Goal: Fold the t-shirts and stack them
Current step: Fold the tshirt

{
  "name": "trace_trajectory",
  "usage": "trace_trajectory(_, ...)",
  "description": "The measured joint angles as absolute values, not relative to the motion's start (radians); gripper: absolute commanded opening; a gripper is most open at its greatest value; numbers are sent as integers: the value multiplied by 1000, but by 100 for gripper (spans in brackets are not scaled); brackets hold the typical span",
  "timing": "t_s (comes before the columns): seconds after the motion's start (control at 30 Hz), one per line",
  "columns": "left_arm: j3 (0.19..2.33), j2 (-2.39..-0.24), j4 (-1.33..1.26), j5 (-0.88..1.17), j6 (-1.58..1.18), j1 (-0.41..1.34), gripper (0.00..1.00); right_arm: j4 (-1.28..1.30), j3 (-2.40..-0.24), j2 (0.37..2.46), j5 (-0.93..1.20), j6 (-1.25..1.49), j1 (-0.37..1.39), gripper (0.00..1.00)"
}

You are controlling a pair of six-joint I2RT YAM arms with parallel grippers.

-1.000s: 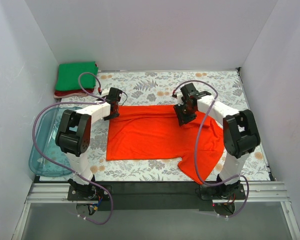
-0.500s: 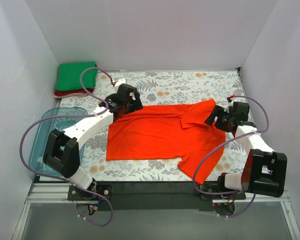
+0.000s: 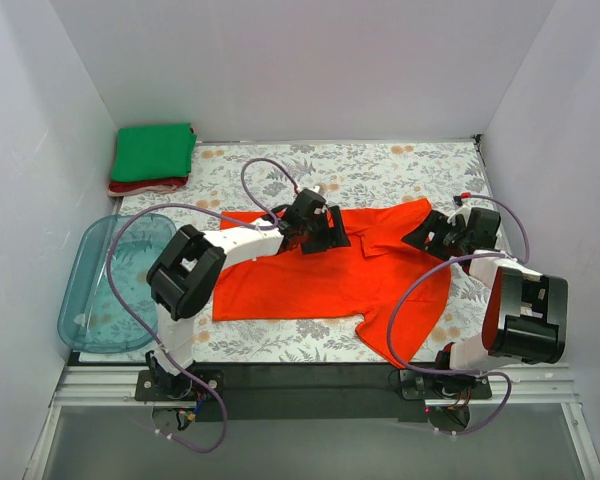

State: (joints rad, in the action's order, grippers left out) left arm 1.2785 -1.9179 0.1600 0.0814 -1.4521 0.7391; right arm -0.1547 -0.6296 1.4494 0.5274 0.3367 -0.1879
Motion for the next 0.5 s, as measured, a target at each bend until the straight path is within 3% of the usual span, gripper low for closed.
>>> trace_trajectory(0.5, 1460, -2125, 56, 204, -1491, 806, 62, -216, -620, 1540, 625, 313, -189, 74)
